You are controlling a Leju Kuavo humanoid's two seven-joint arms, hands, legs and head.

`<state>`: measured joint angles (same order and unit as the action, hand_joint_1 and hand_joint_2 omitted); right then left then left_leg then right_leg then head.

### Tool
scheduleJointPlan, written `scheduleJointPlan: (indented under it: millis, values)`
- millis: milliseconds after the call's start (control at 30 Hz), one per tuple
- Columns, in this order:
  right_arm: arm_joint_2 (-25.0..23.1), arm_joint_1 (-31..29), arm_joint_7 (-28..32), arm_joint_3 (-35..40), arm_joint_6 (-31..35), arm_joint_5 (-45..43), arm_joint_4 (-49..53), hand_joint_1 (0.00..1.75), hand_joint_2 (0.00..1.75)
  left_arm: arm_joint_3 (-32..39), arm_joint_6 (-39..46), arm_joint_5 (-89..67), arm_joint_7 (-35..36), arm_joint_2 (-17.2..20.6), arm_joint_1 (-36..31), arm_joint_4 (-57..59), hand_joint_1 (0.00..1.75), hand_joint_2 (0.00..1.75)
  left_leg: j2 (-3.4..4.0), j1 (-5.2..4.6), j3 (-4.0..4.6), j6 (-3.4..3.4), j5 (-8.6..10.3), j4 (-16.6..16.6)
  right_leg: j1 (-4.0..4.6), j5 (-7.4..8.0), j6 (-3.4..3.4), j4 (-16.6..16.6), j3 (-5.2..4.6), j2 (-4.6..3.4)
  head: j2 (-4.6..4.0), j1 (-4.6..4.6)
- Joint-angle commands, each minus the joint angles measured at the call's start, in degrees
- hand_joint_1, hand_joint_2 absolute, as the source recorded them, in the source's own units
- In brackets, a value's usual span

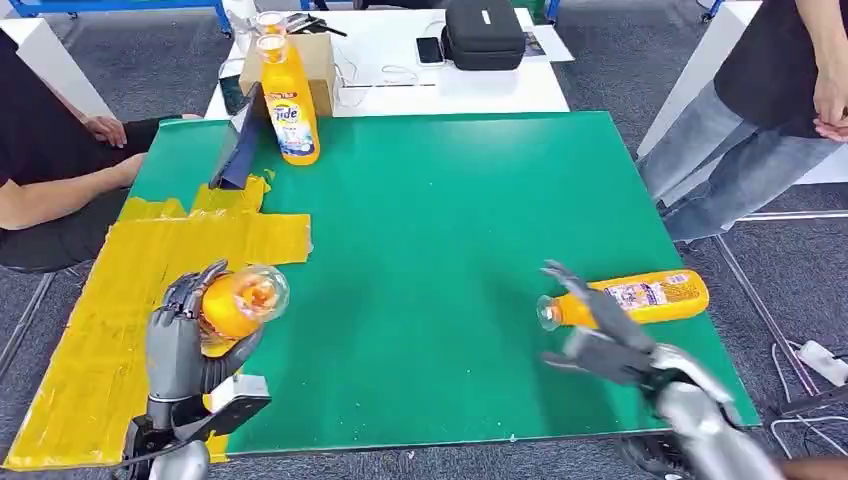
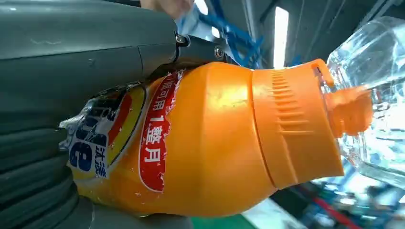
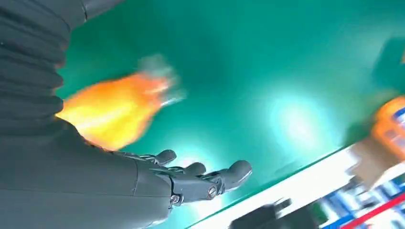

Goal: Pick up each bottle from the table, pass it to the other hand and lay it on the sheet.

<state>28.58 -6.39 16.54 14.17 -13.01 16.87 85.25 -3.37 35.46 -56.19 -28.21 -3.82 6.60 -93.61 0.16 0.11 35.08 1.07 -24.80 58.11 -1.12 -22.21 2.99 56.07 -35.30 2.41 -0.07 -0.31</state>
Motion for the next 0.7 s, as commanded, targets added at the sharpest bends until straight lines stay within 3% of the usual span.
scheduleJointPlan:
  millis: [33, 100, 233, 333, 500, 533, 567, 700]
  values:
    - [11.42, 9.61, -1.31, -19.01, -5.8, -4.55, 13.92, 0.0, 1.75, -0.27, 3.21, -11.06, 6.3, 4.71, -3.78, 14.0, 1.75, 1.75, -0.15, -0.09, -0.1, -0.03, -0.03, -0.05, -0.1, -0.09, -0.07, 0.05, 0.1, 0.03, 0.0, 0.02]
    - [11.23, 9.41, -1.64, -18.22, -5.74, -4.18, 13.75, 0.0, 1.75, -0.61, 3.25, -12.03, 7.09, 5.01, -3.67, 13.67, 1.75, 1.75, 0.1, -0.04, -0.22, -0.08, -0.09, -0.08, -0.06, -0.06, -0.12, 0.01, 0.16, -0.19, 0.0, 0.0]
    - [16.66, 6.74, -2.6, -18.91, -7.28, -8.37, 12.84, 0.0, 1.75, -3.86, 2.04, -27.55, 15.68, 8.38, -6.03, 22.97, 1.75, 1.75, 0.43, -0.06, -0.29, -0.08, -0.05, -0.1, -0.07, -0.03, -0.11, 0.01, 0.07, -0.33, 0.0, 0.0]
    - [18.58, -0.2, -3.28, -16.56, -9.65, -9.74, 8.3, 0.0, 1.75, -7.89, -1.26, -29.07, 17.93, 10.68, -9.76, 33.09, 1.75, 1.75, 0.5, -0.1, -0.28, -0.01, 0.04, -0.14, -0.12, 0.03, -0.08, -0.01, 0.06, -0.43, 0.0, 0.02]
    - [17.27, -11.71, -2.12, -8.44, -11.82, -8.06, -3.58, 0.0, 1.75, -13.49, -6.5, -27.93, 18.64, 12.91, -16.95, 47.94, 1.75, 1.75, 0.68, -0.05, -0.5, -0.04, 0.07, -0.23, -0.09, 0.2, -0.09, -0.15, 0.27, -0.66, 0.0, 0.0]
    - [16.77, -12.75, -1.75, -7.09, -11.56, -7.3, -5.35, 0.0, 1.75, -13.96, -5.95, -28.11, 18.93, 12.92, -17.73, 49.41, 0.21, 1.75, 0.65, -0.01, -0.39, 0.01, 0.11, -0.17, -0.05, 0.2, -0.04, -0.13, 0.2, -0.57, 0.0, 0.02]
    - [16.71, -13.18, -1.43, -6.28, -11.2, -6.88, -6.26, 0.0, 1.75, -14.23, -5.43, -28.0, 18.91, 12.86, -18.06, 50.12, 0.0, 1.75, 0.62, 0.0, -0.35, 0.03, 0.11, -0.14, -0.03, 0.2, 0.0, -0.11, 0.19, -0.51, 0.0, 0.02]
    - [16.77, -12.63, -0.87, -6.07, -10.63, -6.6, -6.49, 0.0, 1.75, -14.41, -5.46, -28.01, 18.94, 12.71, -18.2, 50.23, 0.0, 1.75, 0.47, 0.02, -0.55, 0.09, 0.24, -0.17, -0.03, 0.23, -0.04, -0.15, 0.48, -0.45, 0.0, 0.02]
